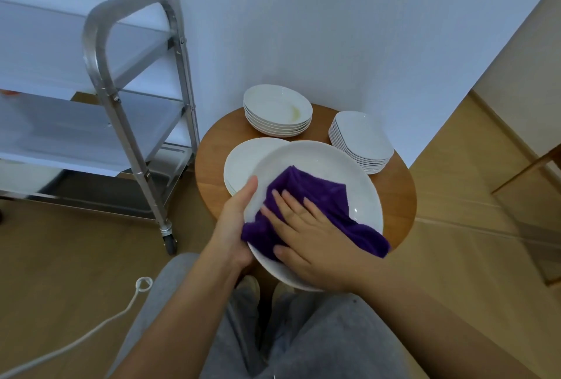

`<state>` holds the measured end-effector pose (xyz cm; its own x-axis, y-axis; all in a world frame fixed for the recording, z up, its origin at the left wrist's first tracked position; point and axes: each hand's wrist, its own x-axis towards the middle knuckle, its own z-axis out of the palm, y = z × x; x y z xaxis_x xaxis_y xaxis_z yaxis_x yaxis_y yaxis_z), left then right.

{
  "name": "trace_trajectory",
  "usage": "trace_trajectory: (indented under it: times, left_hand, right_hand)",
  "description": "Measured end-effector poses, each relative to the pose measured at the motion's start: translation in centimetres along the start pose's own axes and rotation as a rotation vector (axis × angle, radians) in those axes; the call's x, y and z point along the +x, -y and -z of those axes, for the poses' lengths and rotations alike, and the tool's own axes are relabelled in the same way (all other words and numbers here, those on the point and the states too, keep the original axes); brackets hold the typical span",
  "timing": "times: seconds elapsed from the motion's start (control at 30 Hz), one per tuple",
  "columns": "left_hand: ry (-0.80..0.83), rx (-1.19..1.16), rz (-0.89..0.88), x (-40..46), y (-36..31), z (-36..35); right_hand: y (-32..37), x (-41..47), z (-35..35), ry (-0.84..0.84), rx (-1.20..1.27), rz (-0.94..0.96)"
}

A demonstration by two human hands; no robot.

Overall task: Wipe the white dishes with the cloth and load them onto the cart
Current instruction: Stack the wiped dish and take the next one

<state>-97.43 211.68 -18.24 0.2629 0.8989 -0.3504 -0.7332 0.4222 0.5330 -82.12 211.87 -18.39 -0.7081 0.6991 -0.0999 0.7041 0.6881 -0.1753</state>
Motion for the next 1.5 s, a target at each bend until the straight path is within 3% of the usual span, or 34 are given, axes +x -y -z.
trace_trajectory:
  times: [0.2, 0.33, 0.47, 0.63, 0.8, 1.03, 1.1, 1.4, 1.5]
  left_hand:
    - [0.136, 0.137, 0.022, -0.5, 0.7, 0.1]
    - [0.165, 0.284, 0.041, -0.9, 0.5, 0.5]
    - [0.184, 0.313, -0.04, -1.3, 0.0, 1.2]
    - [0.179, 0.185, -0.107, -1.5, -0.9, 1.4]
    - [0.109, 0.168, -0.122, -1.3, -1.0, 1.1]
    - [0.037, 0.14, -0.143, -1.1, -1.7, 1.5]
    - [0.003, 0.09, -0.185, -0.9, -1.8, 1.3]
    - [-0.239, -0.128, -0.401, 0.8, 1.2, -1.3]
    - [-0.297, -0.042, -0.42, 1.1, 1.9, -1.7]
  right_hand:
    - [-2.1, 2.5, 2.3, -0.214, -0.039, -0.056]
    - [-3.4, 3.6, 5.2, -0.212, -0.025, -0.081]
    - [-5.7, 3.3, 7.6, -0.069, 0.372, -0.276]
    - [-7.2, 1.3, 8.0, -0.131, 0.865, -0.423]
    - [-7.7, -0.4, 6.9, -0.124, 1.154, -0.61]
    - [-6.2, -2.3, 4.5, -0.238, 1.562, -0.685]
    - [-5.6, -2.3, 4.0, -0.3, 1.638, -0.726]
    - [0.2, 0.9, 0.8, -0.868, 1.991, -0.982]
    - [0.6, 1.3, 0.8, -0.919, 1.99, -1.029]
